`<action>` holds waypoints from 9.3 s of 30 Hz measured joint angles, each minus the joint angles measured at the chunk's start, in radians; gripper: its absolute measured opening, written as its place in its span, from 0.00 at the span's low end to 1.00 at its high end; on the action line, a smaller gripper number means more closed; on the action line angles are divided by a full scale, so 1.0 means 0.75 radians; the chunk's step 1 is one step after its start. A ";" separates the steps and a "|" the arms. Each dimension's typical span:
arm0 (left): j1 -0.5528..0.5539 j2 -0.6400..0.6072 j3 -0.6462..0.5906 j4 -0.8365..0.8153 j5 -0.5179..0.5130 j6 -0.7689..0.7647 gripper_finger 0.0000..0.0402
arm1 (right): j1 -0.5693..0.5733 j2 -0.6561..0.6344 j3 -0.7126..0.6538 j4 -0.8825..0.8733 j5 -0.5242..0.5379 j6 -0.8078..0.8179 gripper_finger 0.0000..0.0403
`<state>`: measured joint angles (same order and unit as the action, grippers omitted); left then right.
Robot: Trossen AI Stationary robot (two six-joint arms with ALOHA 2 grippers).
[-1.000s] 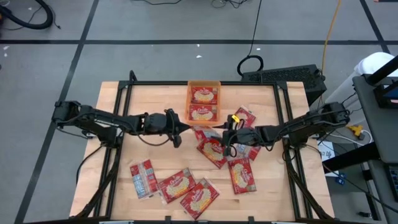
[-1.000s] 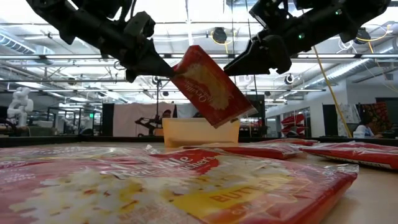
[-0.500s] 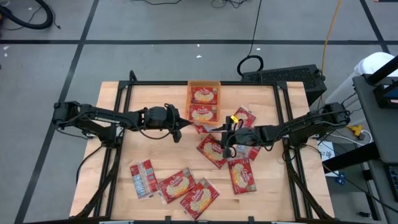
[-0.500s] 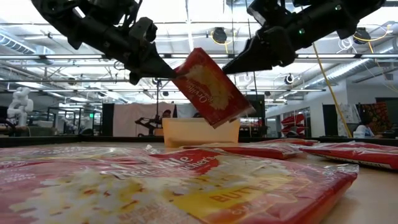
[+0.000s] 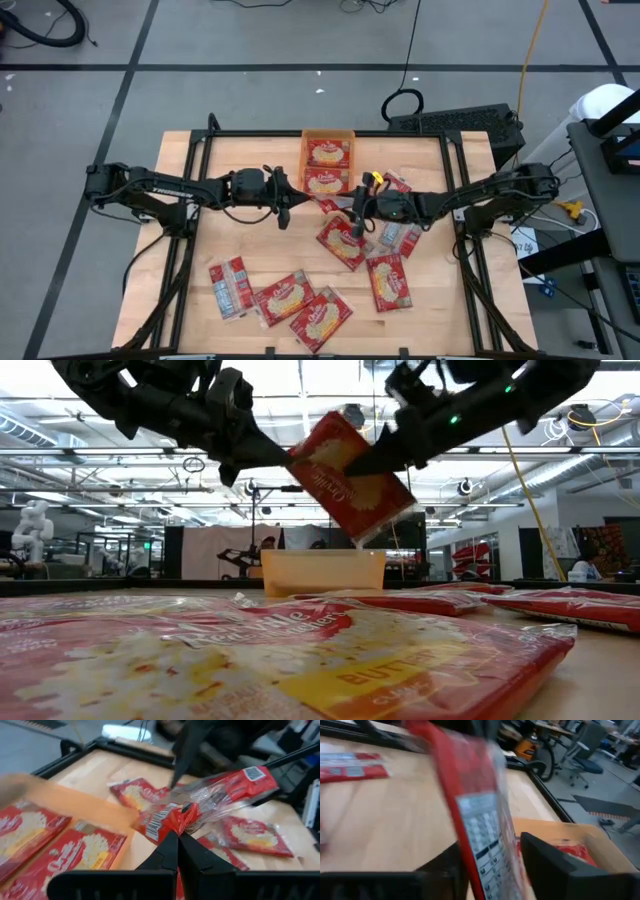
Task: Sort popcorn bags into baskets
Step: Put the red popcorn bag into the orange bin
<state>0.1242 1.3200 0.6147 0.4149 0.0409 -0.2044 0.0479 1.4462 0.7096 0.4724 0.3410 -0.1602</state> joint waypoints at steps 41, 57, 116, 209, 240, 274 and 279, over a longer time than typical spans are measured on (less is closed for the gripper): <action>0.182 0.003 0.001 0.780 0.118 0.315 0.59 | -0.370 0.061 0.023 1.106 -0.681 0.128 0.03; 0.224 0.033 0.002 0.799 0.280 0.357 0.06 | -0.401 0.160 0.220 1.032 -0.806 0.212 0.04; 0.567 -0.214 0.002 -0.172 -0.076 0.330 0.53 | -0.696 0.111 0.666 -0.602 -0.630 -0.024 0.04; 0.269 -0.214 0.001 -0.233 -0.185 0.170 0.57 | -0.807 0.447 0.592 -0.675 -0.692 0.200 0.04; 0.190 -0.186 0.000 -0.174 -0.185 0.226 0.57 | -0.833 0.760 0.939 -0.960 -0.486 -0.270 0.01; -0.997 0.207 0.002 -0.599 -0.367 -0.887 0.70 | -0.303 0.008 0.016 -0.155 -0.805 -0.067 0.01; -1.100 0.298 0.001 -0.581 -0.363 -1.130 0.83 | -0.231 0.015 -0.037 -0.109 -0.799 -0.029 0.01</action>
<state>-0.7009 1.5434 0.6151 -0.0209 -0.2313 -1.0516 -0.1251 1.4574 0.6817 0.3904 -0.2582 -0.1817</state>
